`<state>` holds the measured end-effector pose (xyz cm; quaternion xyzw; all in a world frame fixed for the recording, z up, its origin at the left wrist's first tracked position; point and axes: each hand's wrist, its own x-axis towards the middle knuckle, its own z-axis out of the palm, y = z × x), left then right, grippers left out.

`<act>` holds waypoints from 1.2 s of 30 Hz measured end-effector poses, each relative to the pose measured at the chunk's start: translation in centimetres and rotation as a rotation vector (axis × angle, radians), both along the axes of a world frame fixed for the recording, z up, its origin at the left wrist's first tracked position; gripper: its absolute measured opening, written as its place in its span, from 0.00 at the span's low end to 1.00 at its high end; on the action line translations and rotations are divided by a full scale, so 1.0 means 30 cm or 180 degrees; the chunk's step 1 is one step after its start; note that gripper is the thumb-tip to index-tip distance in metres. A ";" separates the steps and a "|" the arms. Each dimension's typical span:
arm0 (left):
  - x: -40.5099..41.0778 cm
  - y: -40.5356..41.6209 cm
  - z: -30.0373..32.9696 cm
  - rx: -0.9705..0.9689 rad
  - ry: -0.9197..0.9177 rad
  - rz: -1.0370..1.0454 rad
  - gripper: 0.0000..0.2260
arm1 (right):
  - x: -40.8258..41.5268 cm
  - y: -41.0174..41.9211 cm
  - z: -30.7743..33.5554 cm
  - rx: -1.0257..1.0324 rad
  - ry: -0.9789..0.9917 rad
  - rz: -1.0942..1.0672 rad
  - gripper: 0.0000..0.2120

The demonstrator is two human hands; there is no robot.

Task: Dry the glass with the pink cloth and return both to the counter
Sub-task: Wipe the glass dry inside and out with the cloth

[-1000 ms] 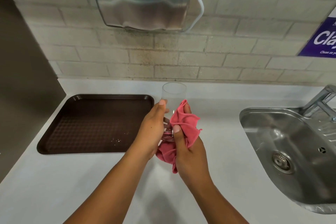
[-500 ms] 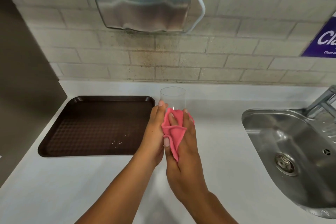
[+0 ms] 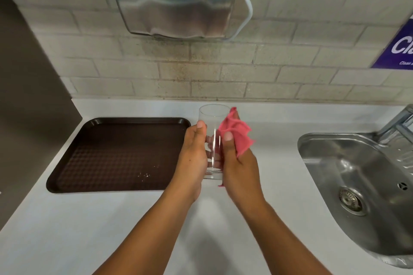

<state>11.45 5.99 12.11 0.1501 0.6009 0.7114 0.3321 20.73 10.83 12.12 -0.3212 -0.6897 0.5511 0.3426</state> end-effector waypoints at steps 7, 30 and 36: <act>-0.007 -0.009 -0.014 0.0099 -0.0443 -0.0176 0.26 | 0.041 -0.170 -0.076 0.0450 -0.0118 0.0126 0.37; -0.046 -0.012 0.003 0.0081 -0.0549 0.0042 0.27 | 0.071 -0.106 -0.045 -0.1048 -0.0035 0.0218 0.21; -0.019 -0.002 -0.039 0.0123 -0.0653 0.0006 0.28 | 0.085 -0.116 -0.056 -0.0598 0.0116 0.0193 0.25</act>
